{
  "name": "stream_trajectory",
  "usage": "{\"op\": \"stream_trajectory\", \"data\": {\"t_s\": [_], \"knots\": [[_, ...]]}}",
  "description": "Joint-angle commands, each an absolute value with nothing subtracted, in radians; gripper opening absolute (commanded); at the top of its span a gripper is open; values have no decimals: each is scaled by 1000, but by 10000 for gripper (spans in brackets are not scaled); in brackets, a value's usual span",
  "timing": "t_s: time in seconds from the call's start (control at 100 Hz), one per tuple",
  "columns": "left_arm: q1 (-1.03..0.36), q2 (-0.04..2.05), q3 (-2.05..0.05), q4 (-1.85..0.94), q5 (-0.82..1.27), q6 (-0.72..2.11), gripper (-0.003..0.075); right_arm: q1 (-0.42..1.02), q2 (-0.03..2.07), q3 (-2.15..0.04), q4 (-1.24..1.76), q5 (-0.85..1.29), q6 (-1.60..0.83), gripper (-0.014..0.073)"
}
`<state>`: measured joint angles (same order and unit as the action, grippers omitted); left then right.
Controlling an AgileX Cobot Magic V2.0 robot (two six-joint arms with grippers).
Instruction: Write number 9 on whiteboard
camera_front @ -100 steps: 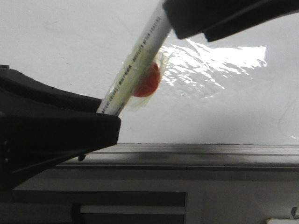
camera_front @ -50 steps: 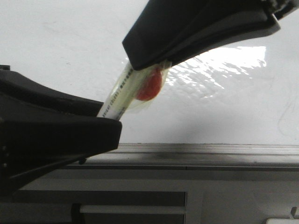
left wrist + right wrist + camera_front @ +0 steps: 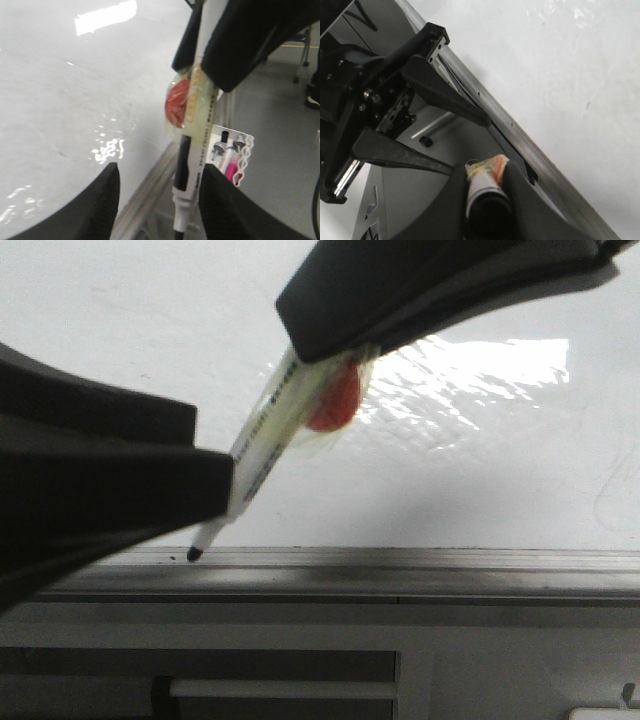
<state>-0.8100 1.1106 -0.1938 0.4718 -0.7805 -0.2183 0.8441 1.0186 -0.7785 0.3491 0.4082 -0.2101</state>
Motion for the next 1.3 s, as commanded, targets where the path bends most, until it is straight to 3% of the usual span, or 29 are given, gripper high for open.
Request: {"op": "stream_trajectory", "data": {"t_s": [0.0,0.26,0.39,0.7,0.96,1.29], "knots": [[-794,990,-211,405,-751,-230,354,834,979,-814,340,318,-219,-67],[-741,638,-232,228,-439,-228,354,709,971,-831,340,314,-207,-57],[-736,547,-238,228,-386,-228,354,646,973,-884,338,309,-207,-57],[-736,542,-238,228,-372,-228,354,490,1104,-1018,336,350,-207,-58],[-736,542,-238,228,-372,-228,354,523,1299,-1138,338,467,-207,-62],[-736,542,-238,228,-372,-228,354,468,1240,-1173,280,525,-207,-61]]}}
